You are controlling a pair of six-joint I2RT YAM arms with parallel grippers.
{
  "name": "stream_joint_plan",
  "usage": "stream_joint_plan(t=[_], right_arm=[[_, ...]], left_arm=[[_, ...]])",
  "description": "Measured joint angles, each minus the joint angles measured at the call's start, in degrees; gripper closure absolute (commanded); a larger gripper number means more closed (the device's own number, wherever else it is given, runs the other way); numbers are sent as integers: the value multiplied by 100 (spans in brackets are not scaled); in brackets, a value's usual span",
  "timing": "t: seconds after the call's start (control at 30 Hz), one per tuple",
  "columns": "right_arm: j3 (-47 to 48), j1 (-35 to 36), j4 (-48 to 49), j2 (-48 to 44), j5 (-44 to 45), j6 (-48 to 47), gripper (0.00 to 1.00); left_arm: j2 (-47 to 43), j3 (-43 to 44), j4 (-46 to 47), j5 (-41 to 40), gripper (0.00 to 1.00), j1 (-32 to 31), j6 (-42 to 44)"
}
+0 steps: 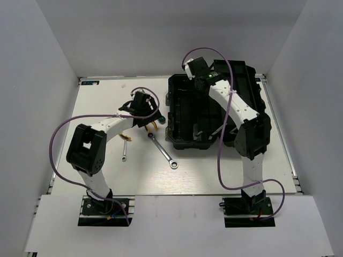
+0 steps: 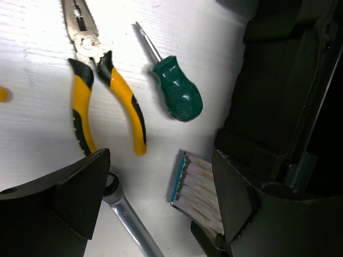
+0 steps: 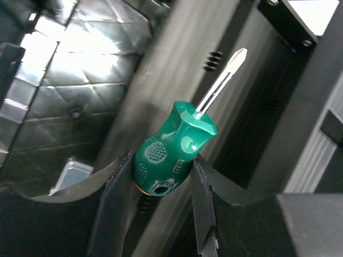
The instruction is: Sort the tools into containers
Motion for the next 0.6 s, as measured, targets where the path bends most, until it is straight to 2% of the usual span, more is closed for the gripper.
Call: stream_joint_plan(t=[0.07,0.13,0.17,0.2,0.27,0.3,0.43,0.6], right_arm=[[48,-107,-4,33,-26,37,99],[74,-190,-15,33,-50,57,91],[87,-234,-13,33,-87,68,84],[90,-278,-15,33,-131,81,66],[92,-337,-31,33,-258,105,51],[92,-356,-50,35,-315,125,39],[92,-376,-146,35,-577,197,32],[-101,-363,-162,-94,-935,247,29]], left_arm=[[63,76,0,37,14,0,-9],[131,170,-11,66,14,17,-7],[181,234,-4,83,14,24,-4],[238,297,-4,90,14,24,-4],[332,382,-2,101,14,24,-4],[367,407,-4,105,14,24,-4],[505,496,-52,107,14,26,-4],[824,785,-101,109,16,22,-11]])
